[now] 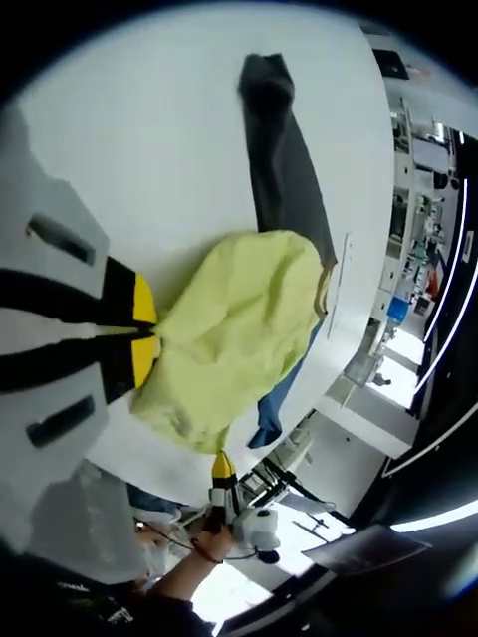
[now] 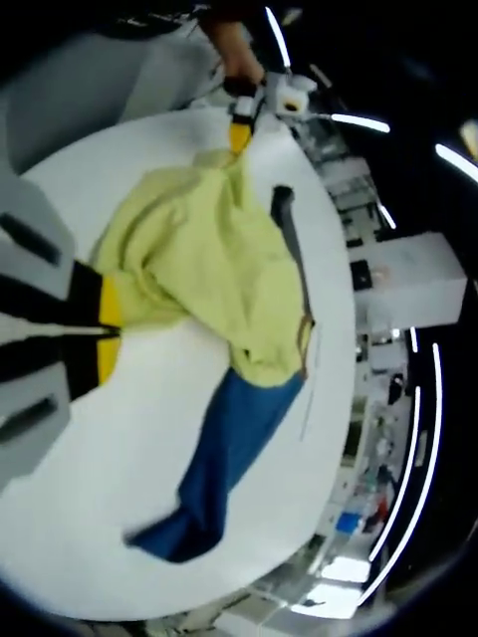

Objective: Fold the garment on the visible template until the final outline fits inside the template.

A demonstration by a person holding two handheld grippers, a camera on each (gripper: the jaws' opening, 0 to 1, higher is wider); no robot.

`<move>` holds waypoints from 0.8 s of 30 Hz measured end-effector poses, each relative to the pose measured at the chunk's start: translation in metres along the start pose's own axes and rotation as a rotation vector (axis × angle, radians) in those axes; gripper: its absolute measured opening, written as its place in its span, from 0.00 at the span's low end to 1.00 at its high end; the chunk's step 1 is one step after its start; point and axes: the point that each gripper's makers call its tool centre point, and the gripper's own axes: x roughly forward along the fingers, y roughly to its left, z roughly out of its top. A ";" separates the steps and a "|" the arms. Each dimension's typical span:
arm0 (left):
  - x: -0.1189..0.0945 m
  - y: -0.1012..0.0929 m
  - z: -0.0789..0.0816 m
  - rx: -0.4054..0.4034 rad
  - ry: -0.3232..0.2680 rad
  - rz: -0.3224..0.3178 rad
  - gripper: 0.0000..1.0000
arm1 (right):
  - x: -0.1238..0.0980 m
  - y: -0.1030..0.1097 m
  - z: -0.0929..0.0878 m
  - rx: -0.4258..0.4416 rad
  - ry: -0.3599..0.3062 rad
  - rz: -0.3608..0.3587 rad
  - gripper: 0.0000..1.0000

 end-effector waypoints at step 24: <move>-0.014 0.042 -0.023 0.005 0.093 0.089 0.00 | -0.018 0.013 -0.044 0.028 0.087 -0.060 0.00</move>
